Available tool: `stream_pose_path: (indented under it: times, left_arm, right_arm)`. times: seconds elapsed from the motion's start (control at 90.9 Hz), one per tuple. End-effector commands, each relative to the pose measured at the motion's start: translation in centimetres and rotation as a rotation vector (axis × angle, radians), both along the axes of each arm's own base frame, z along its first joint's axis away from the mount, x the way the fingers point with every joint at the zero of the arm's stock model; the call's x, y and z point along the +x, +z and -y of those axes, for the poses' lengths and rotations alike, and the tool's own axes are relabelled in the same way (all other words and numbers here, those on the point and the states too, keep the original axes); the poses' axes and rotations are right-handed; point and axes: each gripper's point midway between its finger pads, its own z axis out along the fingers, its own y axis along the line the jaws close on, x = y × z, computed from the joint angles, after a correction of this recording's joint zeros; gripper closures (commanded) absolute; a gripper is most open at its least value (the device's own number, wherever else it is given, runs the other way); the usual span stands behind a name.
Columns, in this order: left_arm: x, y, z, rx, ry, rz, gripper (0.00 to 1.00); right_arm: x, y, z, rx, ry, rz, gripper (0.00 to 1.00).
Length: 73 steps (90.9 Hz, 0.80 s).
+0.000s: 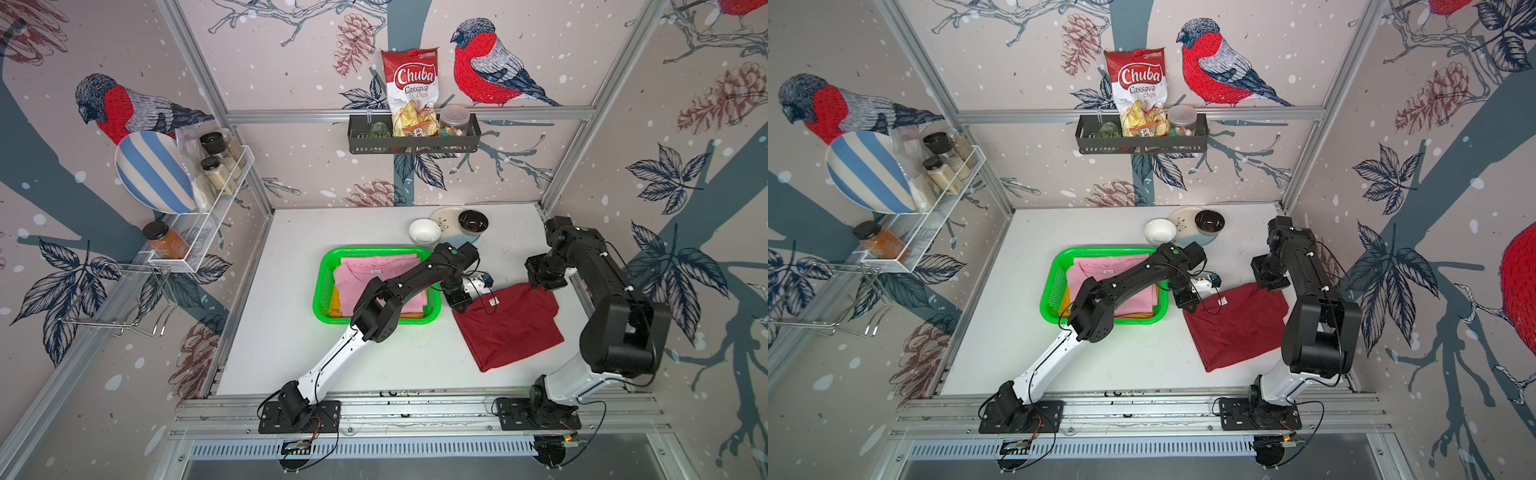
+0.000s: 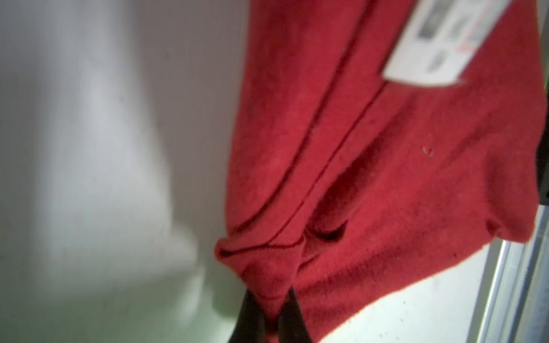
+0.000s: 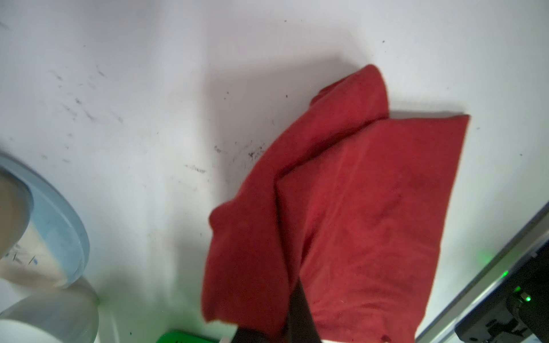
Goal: Put the folded t-shirts into the basket
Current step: Pick up the T-shirt from the center of the board.
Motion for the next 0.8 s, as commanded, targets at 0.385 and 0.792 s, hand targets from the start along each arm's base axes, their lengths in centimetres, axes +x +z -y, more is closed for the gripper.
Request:
stream_pose_path:
  times: [0.385,0.792]
  left_arm:
    - [-1.8,14.6,-6.2,-0.018,0.017,0.175,1.0]
    - [-6.7,22.8,-17.6,0.013,-0.008,0.313,1.0]
  right_arm:
    - [-3.7,9.4,-6.0,0.014,0.175,0.252,1.0]
    - [-5.8,14.9,-13.9,0.127,0.248,0.439,1.0]
